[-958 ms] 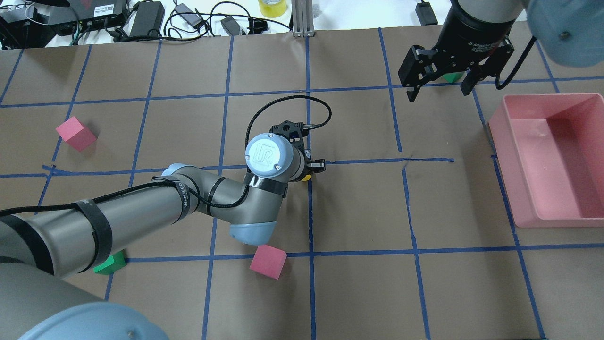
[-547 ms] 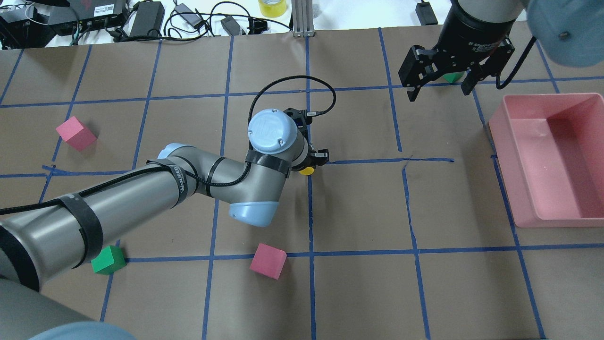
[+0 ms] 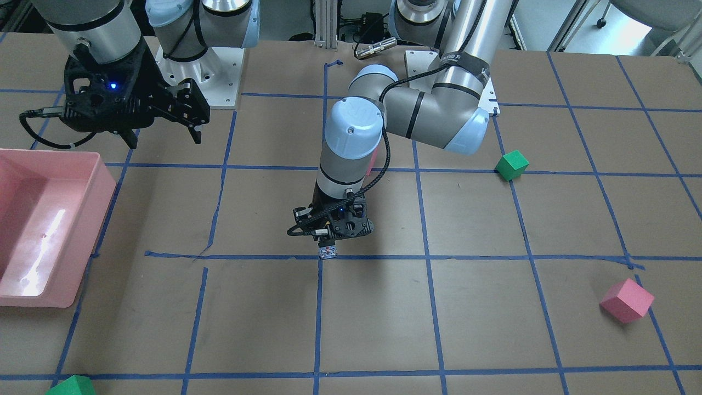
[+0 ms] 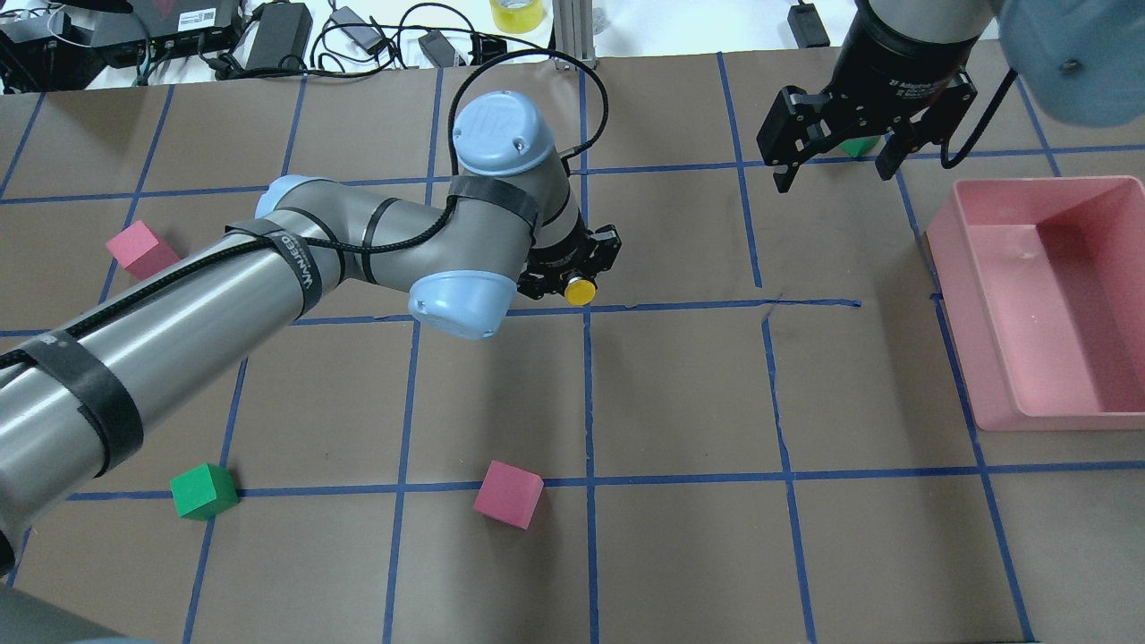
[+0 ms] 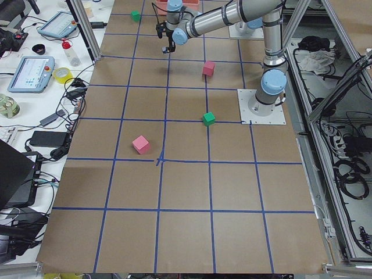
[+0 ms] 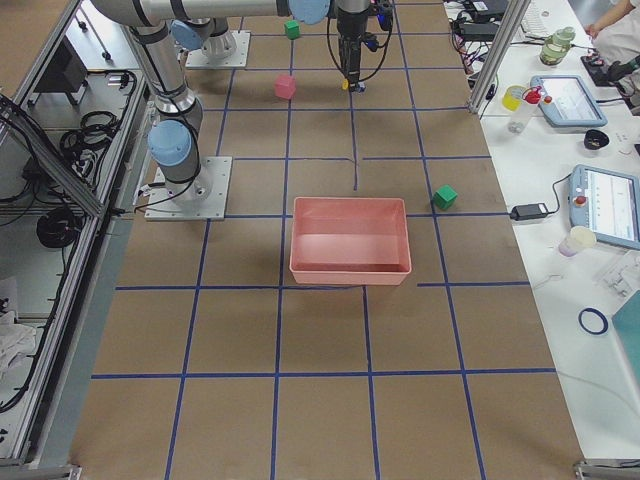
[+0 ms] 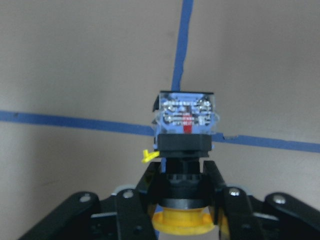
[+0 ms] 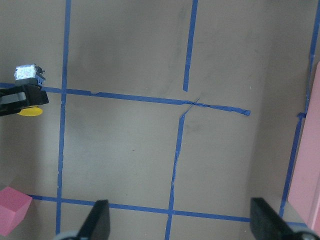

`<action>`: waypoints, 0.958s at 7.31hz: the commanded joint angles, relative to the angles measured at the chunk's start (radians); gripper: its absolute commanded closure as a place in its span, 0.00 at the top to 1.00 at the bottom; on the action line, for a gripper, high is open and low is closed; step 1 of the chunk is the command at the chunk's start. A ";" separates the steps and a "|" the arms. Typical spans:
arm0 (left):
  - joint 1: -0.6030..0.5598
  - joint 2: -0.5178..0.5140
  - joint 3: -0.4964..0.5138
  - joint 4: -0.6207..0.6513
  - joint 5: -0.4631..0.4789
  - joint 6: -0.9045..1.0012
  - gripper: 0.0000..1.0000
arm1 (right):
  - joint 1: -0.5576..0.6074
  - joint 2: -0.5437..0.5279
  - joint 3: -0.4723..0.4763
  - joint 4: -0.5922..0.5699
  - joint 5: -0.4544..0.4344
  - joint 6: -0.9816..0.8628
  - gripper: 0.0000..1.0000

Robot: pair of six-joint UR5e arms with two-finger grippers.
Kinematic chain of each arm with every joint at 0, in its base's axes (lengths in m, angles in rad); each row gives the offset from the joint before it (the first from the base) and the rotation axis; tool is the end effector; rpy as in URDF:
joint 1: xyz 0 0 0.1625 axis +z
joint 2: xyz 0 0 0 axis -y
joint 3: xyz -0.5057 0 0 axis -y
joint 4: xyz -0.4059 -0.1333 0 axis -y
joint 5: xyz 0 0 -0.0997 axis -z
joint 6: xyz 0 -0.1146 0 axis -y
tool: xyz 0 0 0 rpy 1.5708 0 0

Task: Align button upright
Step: 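Rotate the held switch yellow cap down and lower it to the table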

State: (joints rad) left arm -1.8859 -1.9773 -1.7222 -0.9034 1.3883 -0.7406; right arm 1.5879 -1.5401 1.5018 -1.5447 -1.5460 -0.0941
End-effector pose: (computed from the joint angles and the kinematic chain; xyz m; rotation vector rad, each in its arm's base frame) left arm -0.3497 -0.5757 0.3110 0.6041 -2.8661 0.0037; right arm 0.1451 -0.5198 0.5702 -0.1735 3.1124 -0.0205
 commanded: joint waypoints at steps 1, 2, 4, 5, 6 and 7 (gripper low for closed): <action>0.073 -0.003 -0.010 -0.026 -0.135 -0.292 0.00 | 0.000 0.000 0.002 0.000 0.000 -0.001 1.00; 0.102 -0.017 -0.014 -0.029 -0.229 -0.407 0.00 | 0.001 0.000 0.002 0.000 0.000 -0.001 1.00; 0.187 -0.021 -0.095 -0.045 -0.456 -0.425 0.00 | 0.000 0.000 0.002 0.000 0.000 -0.003 1.00; 0.224 -0.021 -0.132 -0.043 -0.582 -0.424 0.00 | 0.001 0.000 0.002 0.001 0.000 -0.006 1.00; 0.238 -0.021 -0.155 -0.045 -0.641 -0.424 0.00 | 0.000 0.000 0.003 0.002 0.000 -0.007 1.00; 0.258 -0.021 -0.206 -0.045 -0.705 -0.393 0.00 | 0.001 0.000 0.006 0.000 0.000 -0.007 1.00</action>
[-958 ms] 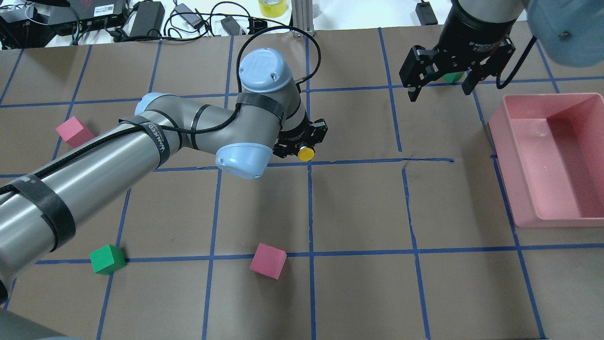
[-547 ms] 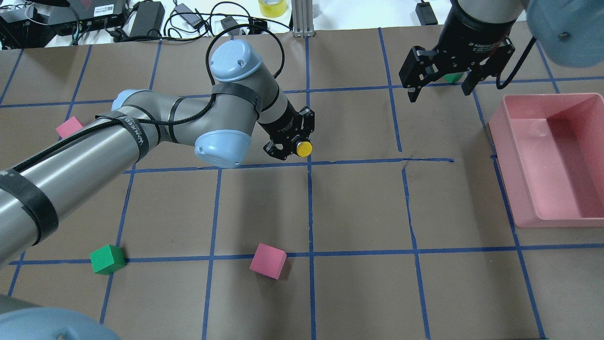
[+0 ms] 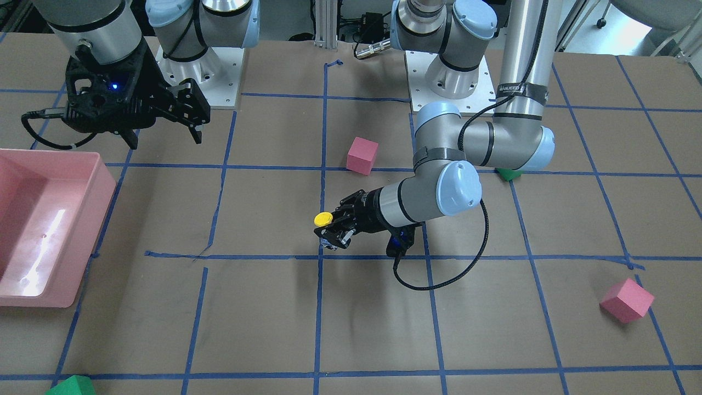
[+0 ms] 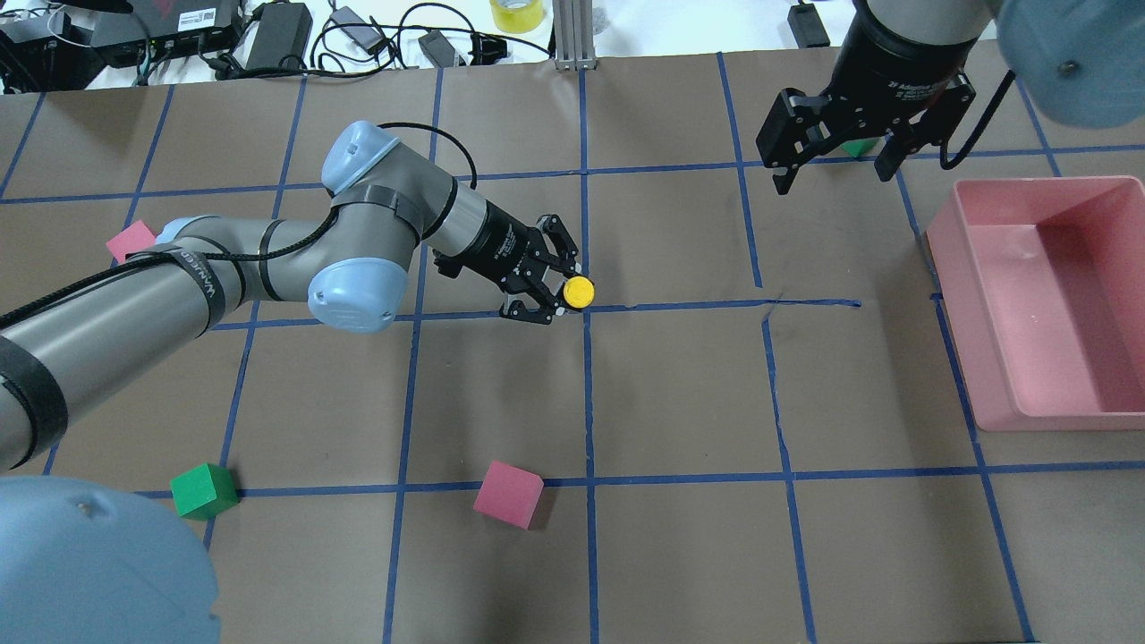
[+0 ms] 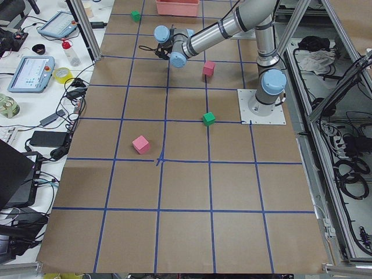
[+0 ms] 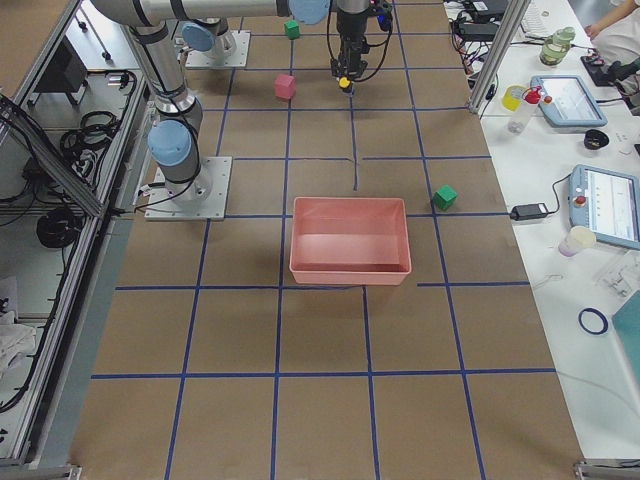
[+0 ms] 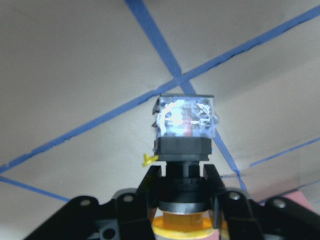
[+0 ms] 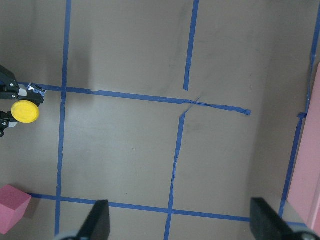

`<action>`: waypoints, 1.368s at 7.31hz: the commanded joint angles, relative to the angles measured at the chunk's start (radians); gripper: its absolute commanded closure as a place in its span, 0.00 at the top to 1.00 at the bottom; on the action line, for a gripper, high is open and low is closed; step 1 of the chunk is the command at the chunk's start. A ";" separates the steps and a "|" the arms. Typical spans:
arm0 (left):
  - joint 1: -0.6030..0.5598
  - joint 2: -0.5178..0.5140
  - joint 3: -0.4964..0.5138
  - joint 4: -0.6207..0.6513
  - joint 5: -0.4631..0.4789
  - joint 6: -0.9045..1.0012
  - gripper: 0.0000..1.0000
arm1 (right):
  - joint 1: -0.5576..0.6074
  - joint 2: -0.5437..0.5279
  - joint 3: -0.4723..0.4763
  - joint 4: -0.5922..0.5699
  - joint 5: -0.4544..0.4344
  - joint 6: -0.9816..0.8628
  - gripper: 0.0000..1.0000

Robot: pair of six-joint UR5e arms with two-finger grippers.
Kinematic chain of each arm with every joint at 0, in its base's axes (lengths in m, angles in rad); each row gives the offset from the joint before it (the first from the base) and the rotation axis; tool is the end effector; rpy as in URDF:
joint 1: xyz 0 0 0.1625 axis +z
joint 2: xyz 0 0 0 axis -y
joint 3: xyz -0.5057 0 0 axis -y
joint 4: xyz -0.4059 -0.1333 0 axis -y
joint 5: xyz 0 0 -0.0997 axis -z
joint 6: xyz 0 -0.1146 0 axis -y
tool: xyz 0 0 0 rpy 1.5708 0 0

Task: Align button upright
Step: 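Rotate the held switch yellow cap down and lower it to the table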

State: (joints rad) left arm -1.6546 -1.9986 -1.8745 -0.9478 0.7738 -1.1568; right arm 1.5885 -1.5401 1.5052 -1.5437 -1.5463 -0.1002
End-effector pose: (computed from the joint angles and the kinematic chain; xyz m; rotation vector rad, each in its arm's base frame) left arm -0.2649 -0.5822 0.2611 1.3056 -2.0855 -0.7107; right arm 0.1453 -0.5193 0.5683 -0.1838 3.1120 -0.0137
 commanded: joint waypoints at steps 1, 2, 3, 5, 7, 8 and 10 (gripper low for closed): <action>0.045 0.000 -0.095 -0.003 -0.102 0.034 0.00 | 0.001 0.000 0.004 -0.001 0.000 -0.001 1.00; 0.048 -0.002 -0.100 -0.014 -0.102 0.022 0.00 | -0.001 0.000 0.004 0.000 0.000 -0.001 1.00; 0.050 -0.008 -0.109 -0.026 -0.100 0.025 0.00 | 0.001 0.000 0.006 0.001 0.000 0.001 1.00; 0.053 -0.016 -0.113 -0.031 -0.107 -0.006 0.00 | -0.001 -0.002 0.006 0.001 0.000 0.001 1.00; 0.053 -0.032 -0.112 -0.031 -0.117 -0.011 0.00 | -0.001 -0.002 0.006 0.002 0.000 -0.001 1.00; 0.053 -0.035 -0.113 -0.031 -0.132 -0.011 0.00 | 0.001 -0.002 0.006 0.002 0.000 -0.001 1.00; 0.055 -0.039 -0.114 -0.031 -0.136 -0.014 0.00 | -0.001 0.000 0.006 0.002 0.000 -0.001 1.00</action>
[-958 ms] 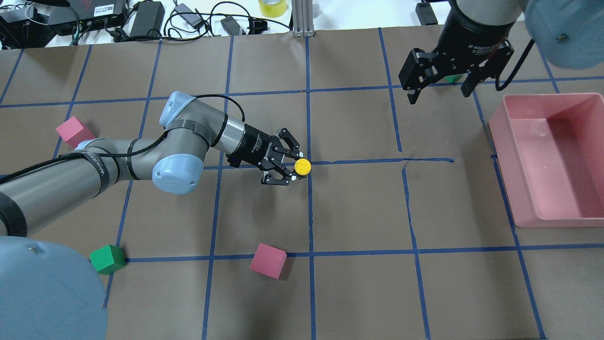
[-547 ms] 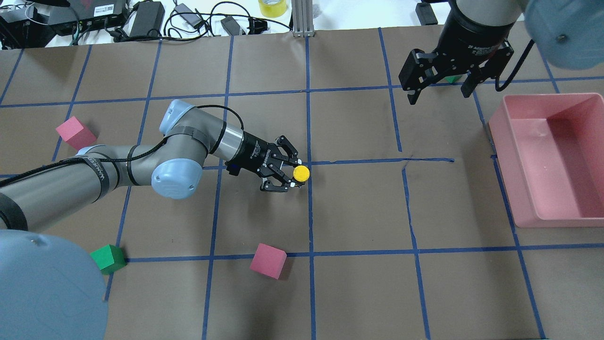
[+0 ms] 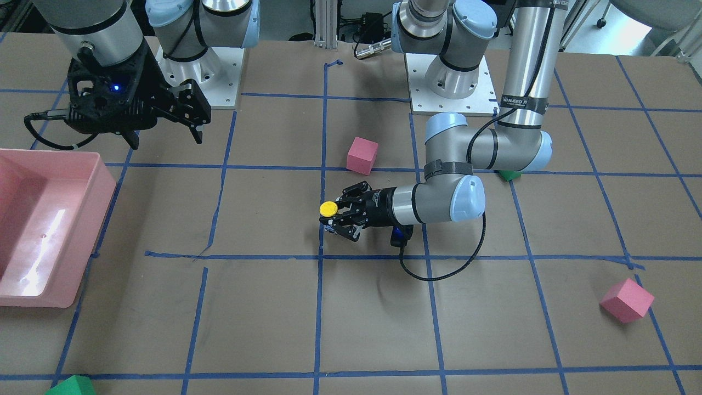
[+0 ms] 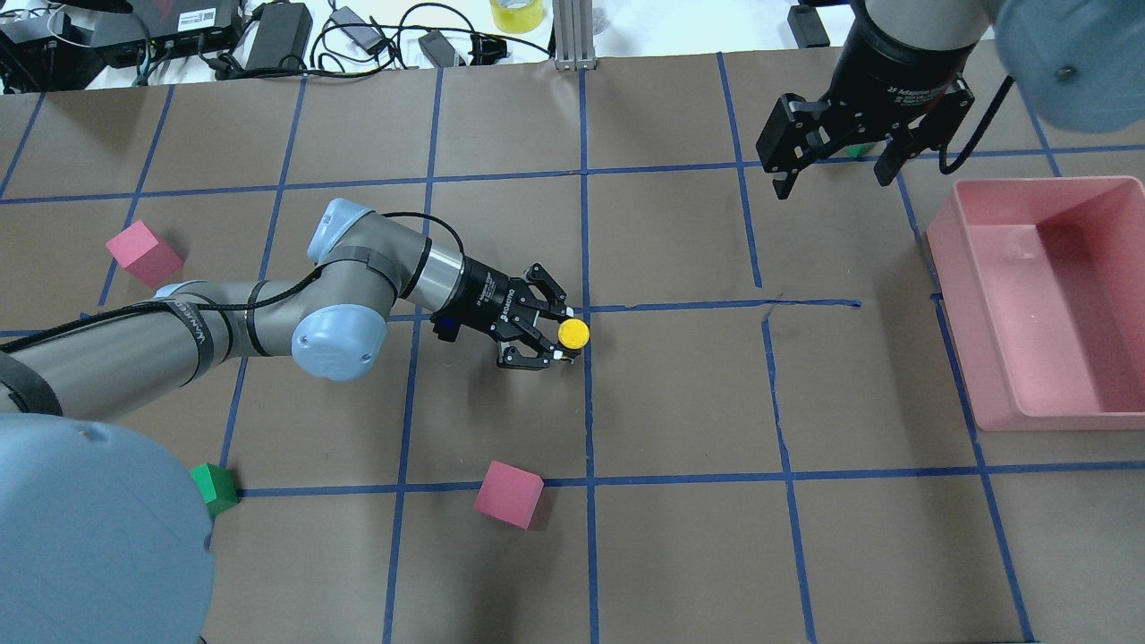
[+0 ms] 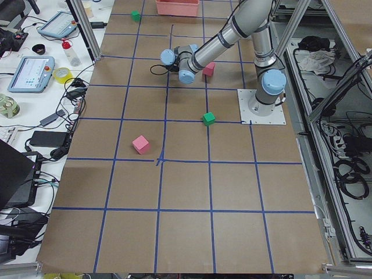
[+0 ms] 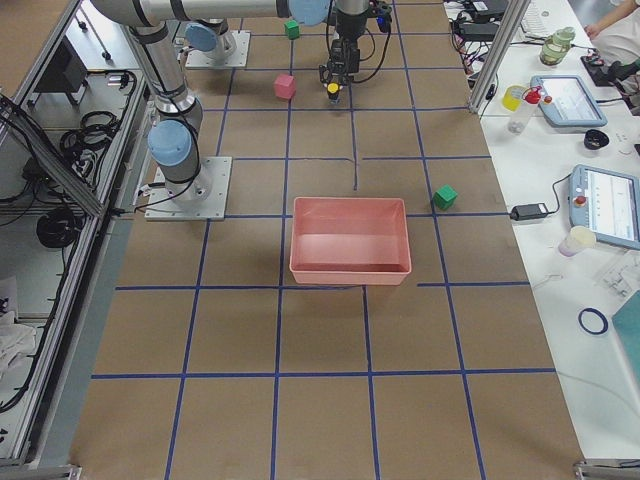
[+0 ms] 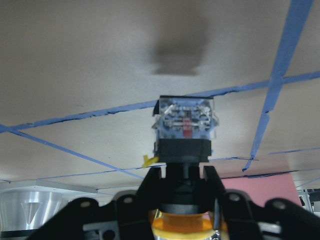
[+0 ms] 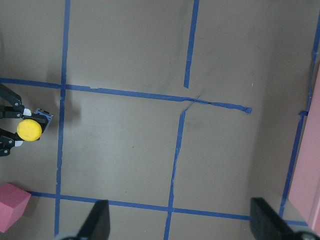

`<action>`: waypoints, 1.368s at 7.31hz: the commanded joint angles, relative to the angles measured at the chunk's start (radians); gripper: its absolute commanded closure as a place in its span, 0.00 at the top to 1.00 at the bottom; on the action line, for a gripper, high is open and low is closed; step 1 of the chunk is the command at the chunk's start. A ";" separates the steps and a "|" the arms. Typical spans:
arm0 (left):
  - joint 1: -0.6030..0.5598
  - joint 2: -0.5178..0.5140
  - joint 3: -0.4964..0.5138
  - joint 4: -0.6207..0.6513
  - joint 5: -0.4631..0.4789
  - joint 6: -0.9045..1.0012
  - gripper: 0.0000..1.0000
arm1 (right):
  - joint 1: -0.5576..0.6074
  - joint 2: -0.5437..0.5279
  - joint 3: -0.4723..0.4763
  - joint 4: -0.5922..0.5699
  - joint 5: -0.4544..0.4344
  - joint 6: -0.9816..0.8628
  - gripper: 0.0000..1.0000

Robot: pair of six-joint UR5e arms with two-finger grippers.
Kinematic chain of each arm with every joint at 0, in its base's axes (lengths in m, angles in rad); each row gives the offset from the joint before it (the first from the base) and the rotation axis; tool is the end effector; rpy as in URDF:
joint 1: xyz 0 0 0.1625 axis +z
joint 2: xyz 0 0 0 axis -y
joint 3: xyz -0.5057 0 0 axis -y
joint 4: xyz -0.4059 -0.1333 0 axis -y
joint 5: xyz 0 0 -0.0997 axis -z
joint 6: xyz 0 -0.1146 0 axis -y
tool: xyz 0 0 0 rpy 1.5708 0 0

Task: Align button upright
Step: 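Rotate the held switch yellow cap down and lower it to the table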

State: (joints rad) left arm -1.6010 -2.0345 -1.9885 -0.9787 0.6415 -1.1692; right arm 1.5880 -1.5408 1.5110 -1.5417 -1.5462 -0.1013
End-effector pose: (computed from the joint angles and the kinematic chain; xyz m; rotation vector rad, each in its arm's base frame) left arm -0.2419 -0.5533 0.2074 1.4153 -1.8915 -0.9499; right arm 0.1451 -0.5182 0.5656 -0.1846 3.1116 -0.0027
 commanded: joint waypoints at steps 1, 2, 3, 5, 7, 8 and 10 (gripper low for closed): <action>0.000 -0.007 -0.001 0.002 0.000 0.006 0.00 | 0.000 -0.001 0.000 0.000 0.000 0.000 1.00; 0.000 -0.009 -0.001 0.002 0.000 0.006 0.00 | 0.000 -0.001 0.000 0.000 0.000 0.000 1.00; 0.000 -0.012 -0.001 0.000 0.003 0.005 0.07 | 0.000 -0.001 0.000 0.000 0.000 0.000 1.00; 0.001 -0.020 0.002 -0.001 0.018 0.009 0.86 | 0.001 -0.001 0.002 0.000 0.000 0.002 1.00; 0.003 -0.015 0.011 -0.003 0.020 0.008 1.00 | 0.001 -0.001 0.002 0.000 0.000 0.000 1.00; 0.004 0.002 0.014 -0.003 0.033 0.009 1.00 | 0.001 -0.001 0.002 0.000 0.000 0.000 1.00; 0.062 0.045 0.057 -0.012 0.204 0.008 1.00 | 0.001 -0.001 0.002 0.000 0.002 0.002 1.00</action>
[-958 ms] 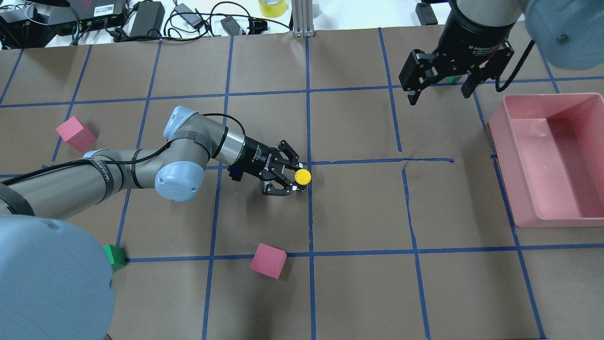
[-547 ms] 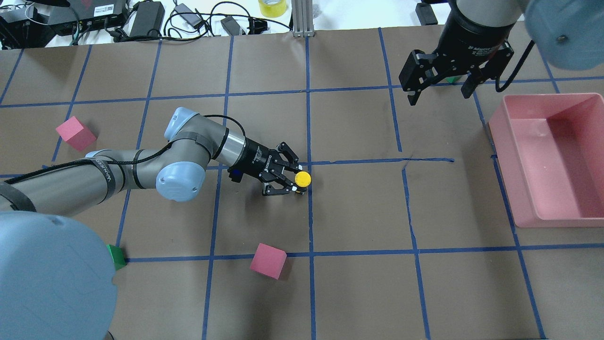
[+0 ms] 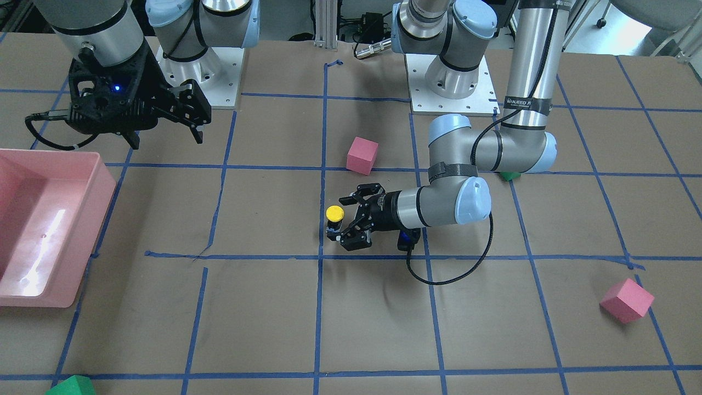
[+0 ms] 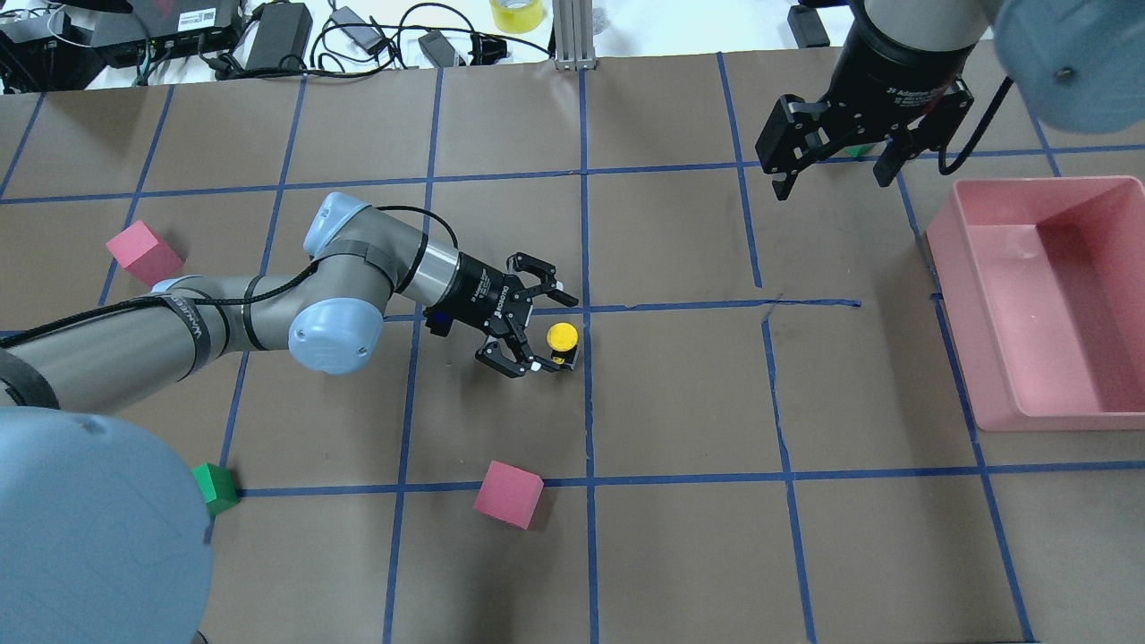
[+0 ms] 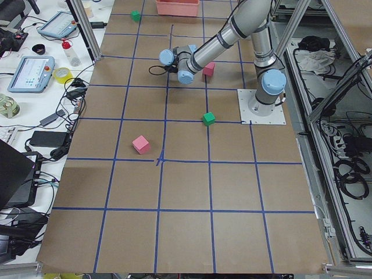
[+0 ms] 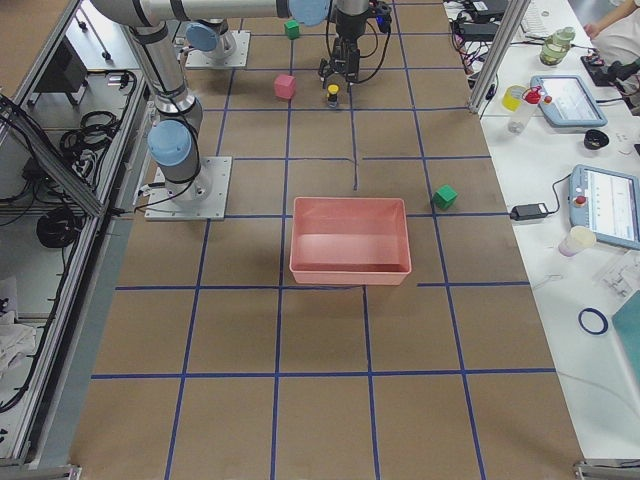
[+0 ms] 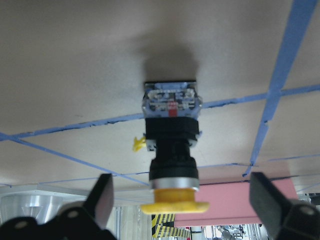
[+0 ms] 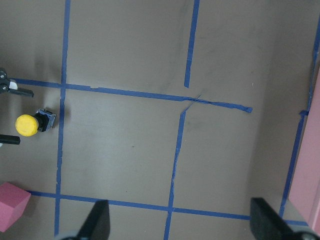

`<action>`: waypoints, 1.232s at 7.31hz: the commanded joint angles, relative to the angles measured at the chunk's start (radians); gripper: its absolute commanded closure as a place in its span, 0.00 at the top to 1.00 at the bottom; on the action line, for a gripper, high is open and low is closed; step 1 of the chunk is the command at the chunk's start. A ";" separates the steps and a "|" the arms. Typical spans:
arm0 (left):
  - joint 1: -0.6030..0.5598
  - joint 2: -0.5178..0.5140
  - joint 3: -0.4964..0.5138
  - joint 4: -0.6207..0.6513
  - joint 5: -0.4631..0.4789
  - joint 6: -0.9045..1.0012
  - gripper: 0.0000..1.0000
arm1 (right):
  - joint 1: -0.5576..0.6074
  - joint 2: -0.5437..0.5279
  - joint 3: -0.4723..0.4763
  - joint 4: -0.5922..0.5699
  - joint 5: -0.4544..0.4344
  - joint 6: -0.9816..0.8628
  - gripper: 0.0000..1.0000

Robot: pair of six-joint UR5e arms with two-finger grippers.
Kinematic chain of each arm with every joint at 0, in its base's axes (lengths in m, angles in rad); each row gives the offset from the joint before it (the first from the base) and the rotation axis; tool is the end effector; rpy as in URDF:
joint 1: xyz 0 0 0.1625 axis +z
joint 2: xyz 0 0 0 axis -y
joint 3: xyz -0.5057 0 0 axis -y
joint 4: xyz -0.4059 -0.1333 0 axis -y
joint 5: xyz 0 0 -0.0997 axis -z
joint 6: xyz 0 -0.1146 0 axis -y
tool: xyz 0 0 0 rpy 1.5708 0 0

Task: Align button upright

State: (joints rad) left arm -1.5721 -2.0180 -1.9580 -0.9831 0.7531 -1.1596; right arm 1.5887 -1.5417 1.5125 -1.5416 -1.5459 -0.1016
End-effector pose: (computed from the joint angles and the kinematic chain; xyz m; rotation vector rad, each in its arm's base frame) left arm -0.2177 -0.5686 0.2174 1.4549 -1.9837 -0.8383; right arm 0.1454 -0.5176 0.5653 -0.1861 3.1112 -0.0016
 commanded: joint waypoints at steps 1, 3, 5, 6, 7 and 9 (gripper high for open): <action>0.034 0.057 0.050 -0.032 0.124 -0.002 1.00 | -0.001 0.000 0.000 0.000 0.000 -0.001 1.00; 0.017 0.094 0.132 -0.043 0.300 0.055 1.00 | -0.001 0.000 0.000 0.000 0.000 0.000 1.00; 0.040 0.143 0.267 -0.173 0.375 0.292 1.00 | 0.001 0.000 0.002 0.002 0.000 0.005 1.00; 0.044 0.171 0.330 -0.251 0.552 0.448 1.00 | -0.001 0.000 0.002 0.003 0.000 0.000 1.00; 0.046 0.198 0.367 -0.270 0.654 0.639 1.00 | -0.001 -0.002 0.002 0.003 0.000 0.002 1.00; 0.050 0.251 0.373 -0.295 0.742 0.917 1.00 | -0.001 -0.002 0.002 0.006 0.000 0.000 1.00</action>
State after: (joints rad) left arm -1.5238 -1.7993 -1.5944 -1.2599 1.4352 -0.3941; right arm 1.5877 -1.5429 1.5140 -1.5373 -1.5462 -0.1001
